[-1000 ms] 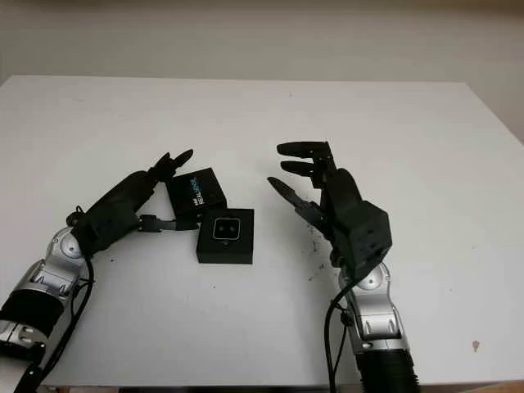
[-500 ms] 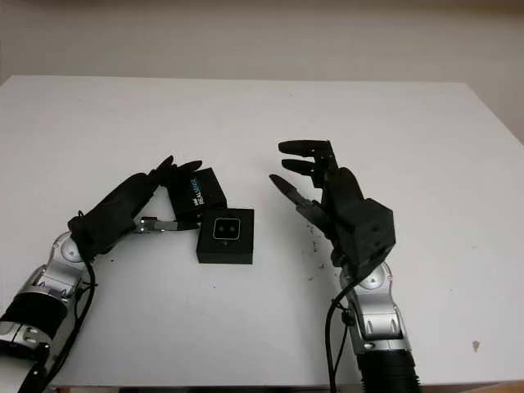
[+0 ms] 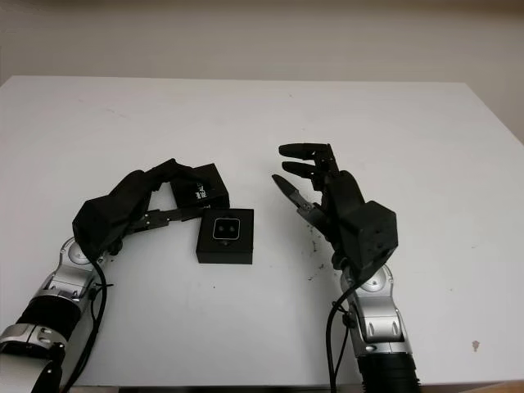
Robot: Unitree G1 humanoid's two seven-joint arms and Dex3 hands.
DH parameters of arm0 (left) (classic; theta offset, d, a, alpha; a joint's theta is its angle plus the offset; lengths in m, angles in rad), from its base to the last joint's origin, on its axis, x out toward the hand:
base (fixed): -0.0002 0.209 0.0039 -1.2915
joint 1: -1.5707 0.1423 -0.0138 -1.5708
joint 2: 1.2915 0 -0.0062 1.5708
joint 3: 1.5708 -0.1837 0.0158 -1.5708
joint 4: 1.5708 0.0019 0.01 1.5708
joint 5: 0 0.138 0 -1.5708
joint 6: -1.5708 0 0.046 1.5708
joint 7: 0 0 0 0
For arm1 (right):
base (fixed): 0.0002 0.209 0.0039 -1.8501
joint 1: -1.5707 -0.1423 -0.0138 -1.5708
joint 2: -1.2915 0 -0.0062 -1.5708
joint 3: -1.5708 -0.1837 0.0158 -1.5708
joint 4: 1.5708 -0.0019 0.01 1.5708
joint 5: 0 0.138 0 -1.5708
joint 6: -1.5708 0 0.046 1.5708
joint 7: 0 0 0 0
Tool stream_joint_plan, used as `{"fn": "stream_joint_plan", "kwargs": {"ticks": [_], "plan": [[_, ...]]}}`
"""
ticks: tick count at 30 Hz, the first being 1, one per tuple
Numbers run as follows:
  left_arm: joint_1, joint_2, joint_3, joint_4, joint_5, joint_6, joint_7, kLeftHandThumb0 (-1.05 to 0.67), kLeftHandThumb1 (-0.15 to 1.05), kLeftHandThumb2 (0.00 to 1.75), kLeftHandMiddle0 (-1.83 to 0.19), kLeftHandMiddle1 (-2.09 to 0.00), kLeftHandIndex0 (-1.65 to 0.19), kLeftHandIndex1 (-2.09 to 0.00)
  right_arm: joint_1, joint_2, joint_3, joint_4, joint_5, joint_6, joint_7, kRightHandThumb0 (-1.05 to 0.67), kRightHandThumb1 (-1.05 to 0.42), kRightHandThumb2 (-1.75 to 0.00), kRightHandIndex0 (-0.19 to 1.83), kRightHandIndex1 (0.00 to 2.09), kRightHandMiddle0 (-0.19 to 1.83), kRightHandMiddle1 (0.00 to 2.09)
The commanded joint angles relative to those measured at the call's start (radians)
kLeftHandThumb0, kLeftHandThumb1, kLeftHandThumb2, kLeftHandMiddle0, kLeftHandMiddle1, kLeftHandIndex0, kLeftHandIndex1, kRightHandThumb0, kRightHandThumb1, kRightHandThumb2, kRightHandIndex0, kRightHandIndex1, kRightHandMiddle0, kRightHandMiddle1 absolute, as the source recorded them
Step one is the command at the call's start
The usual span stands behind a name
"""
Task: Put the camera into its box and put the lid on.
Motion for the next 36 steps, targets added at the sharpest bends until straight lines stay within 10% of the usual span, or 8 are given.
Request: {"fn": "stream_joint_plan", "kwargs": {"ticks": [1, 21, 36], "plan": [[0.02, -0.002, -0.004, -0.027, 0.01, -0.001, 0.002, -0.2, 1.0, 0.05, -0.42, -1.39, -0.32, -1.19, 0.005, 0.002, -0.009, -0.01, 0.006, -0.011, 0.0, -0.55, -1.05, -0.12, -0.06, 1.12, -0.08, 1.37], [-0.028, 0.034, 0.078, -0.131, 0.047, 0.042, 0.19, -0.11, 0.99, 0.05, -0.36, -1.49, -0.3, -1.26, 0.019, 0.008, -0.007, 0.006, 0.002, -0.038, -0.011, -0.57, -1.05, -0.15, -0.07, 1.17, -0.07, 1.4], [0.01, 0.056, 0.115, -0.437, -0.101, 0.19, 0.01, -0.12, 0.99, 0.06, -0.4, -1.44, -0.33, -1.29, 0.015, 0.01, -0.017, 0.0, 0.007, -0.031, -0.019, -0.58, -1.05, -0.15, -0.06, 1.2, -0.08, 1.44]]}}
